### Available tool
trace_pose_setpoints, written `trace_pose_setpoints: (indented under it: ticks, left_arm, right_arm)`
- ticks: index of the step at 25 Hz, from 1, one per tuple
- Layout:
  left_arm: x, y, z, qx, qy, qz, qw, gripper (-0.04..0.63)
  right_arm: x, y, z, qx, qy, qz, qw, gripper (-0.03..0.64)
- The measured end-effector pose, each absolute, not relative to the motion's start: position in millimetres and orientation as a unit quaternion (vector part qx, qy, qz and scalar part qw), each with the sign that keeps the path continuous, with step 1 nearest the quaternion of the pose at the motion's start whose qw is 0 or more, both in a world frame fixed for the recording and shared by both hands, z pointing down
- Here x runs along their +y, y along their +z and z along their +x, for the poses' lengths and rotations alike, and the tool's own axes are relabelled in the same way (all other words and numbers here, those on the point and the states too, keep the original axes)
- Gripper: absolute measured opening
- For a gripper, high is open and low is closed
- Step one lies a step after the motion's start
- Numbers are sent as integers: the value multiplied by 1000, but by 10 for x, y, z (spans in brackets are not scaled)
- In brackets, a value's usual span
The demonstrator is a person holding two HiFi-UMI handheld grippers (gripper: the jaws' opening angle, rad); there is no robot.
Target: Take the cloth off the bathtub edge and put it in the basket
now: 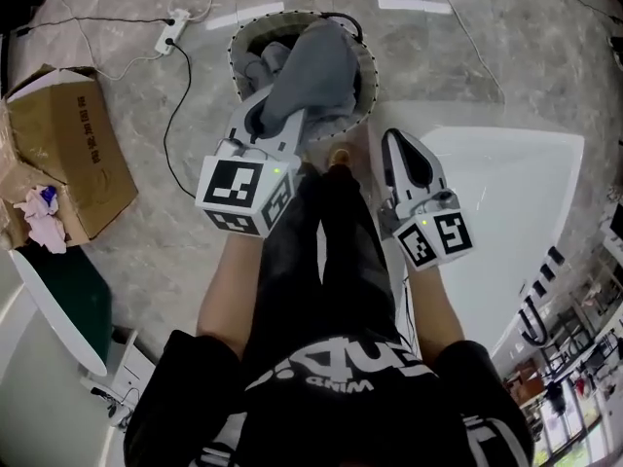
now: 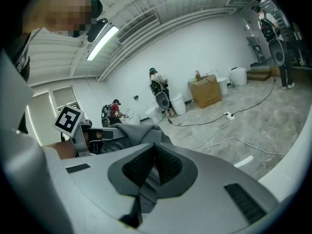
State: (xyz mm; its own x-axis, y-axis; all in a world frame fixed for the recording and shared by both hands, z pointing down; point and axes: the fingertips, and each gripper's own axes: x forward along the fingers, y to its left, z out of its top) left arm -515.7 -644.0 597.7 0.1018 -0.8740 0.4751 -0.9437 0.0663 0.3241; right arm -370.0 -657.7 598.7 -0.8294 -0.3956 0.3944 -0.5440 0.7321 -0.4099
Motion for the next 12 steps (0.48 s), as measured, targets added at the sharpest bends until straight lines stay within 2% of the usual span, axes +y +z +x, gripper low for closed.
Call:
trace_pose_setpoints:
  ticks: [4, 12]
  left_arm:
    - [-6442, 6375, -5166, -663, 69, 677, 312, 61]
    - [-6467, 6646, -5201, -665, 111, 668, 314, 74]
  right_arm:
    - [-6507, 6262, -3659, -913, 274, 263, 152, 14]
    - [-6522, 6280, -3614, -909, 272, 275, 154, 14]
